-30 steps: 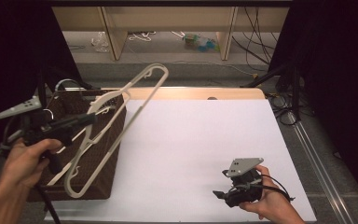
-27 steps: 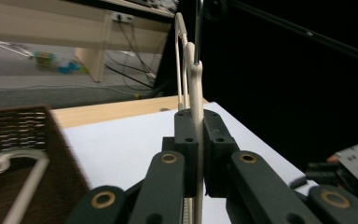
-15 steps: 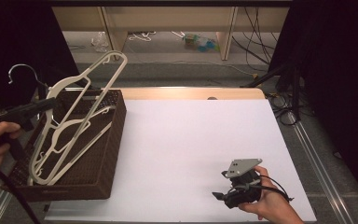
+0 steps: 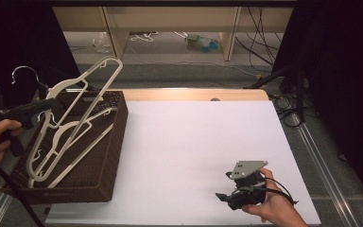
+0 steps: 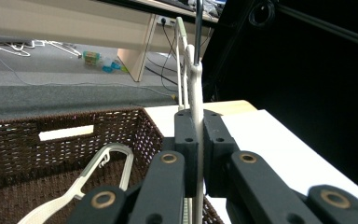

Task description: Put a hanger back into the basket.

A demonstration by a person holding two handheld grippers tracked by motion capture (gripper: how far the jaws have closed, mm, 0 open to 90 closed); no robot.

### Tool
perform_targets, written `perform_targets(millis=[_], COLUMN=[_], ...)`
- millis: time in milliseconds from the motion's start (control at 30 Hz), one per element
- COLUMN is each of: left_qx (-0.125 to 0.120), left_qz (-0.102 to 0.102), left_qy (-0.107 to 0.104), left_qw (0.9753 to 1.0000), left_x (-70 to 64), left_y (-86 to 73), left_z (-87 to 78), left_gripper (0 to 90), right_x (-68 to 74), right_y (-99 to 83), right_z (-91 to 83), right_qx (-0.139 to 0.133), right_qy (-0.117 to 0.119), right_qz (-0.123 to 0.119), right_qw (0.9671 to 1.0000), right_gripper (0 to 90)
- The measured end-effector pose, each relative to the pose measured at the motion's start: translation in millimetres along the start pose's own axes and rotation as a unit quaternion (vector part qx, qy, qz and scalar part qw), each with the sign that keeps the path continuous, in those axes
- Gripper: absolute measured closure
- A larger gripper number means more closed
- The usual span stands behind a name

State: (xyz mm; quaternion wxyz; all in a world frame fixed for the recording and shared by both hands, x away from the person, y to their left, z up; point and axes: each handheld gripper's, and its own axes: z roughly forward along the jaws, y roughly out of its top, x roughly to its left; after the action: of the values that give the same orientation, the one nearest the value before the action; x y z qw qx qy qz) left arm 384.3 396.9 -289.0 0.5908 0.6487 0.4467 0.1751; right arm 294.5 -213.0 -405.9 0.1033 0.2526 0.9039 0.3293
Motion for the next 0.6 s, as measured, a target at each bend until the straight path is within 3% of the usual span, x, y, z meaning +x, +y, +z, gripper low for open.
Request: perform_targets(millis=[167, 267, 367, 400, 467, 533, 600], left_qx=[0.011, 0.025, 0.030, 0.033, 0.039, 0.043, 0.050], left_qz=[0.011, 0.040, 0.036, 0.047, 0.038, 0.048, 0.040], left_qy=[0.002, -0.007, -0.006, -0.010, -0.014, -0.017, -0.016], left_qw=[0.9999, 0.9989, 0.9989, 0.9983, 0.9984, 0.9978, 0.9978], left_x=[11.4, 23.1, 27.1, 31.0, 37.4, 43.1, 45.5], left_y=[-0.3, -1.9, -4.8, -5.9, -12.8, -17.4, -21.9], left_z=[5.2, 6.9, 5.9, 5.1, 1.7, -0.4, -2.4], left_gripper=[86.1, 86.2, 86.2, 86.2, 86.2, 86.1, 86.2], right_x=[0.0, 0.1, 0.1, 0.1, 0.3, 0.5, 0.4], right_y=[-1.0, -1.4, -1.7, -1.7, -1.6, -1.1, -0.9], right_z=[0.2, -0.4, 0.3, 0.3, 1.2, 0.7, 0.5], right_qx=[-0.009, -0.008, -0.008, -0.008, -0.008, -0.004, -0.002], right_qy=[-0.005, -0.002, 0.000, 0.000, 0.001, 0.004, 0.007], right_qz=[0.001, 0.005, 0.001, 0.001, 0.000, 0.002, 0.002], right_qw=[0.9999, 1.0000, 1.0000, 1.0000, 1.0000, 1.0000, 1.0000], right_gripper=[26.6, 26.6, 26.6, 26.6, 26.6, 26.6, 26.5])
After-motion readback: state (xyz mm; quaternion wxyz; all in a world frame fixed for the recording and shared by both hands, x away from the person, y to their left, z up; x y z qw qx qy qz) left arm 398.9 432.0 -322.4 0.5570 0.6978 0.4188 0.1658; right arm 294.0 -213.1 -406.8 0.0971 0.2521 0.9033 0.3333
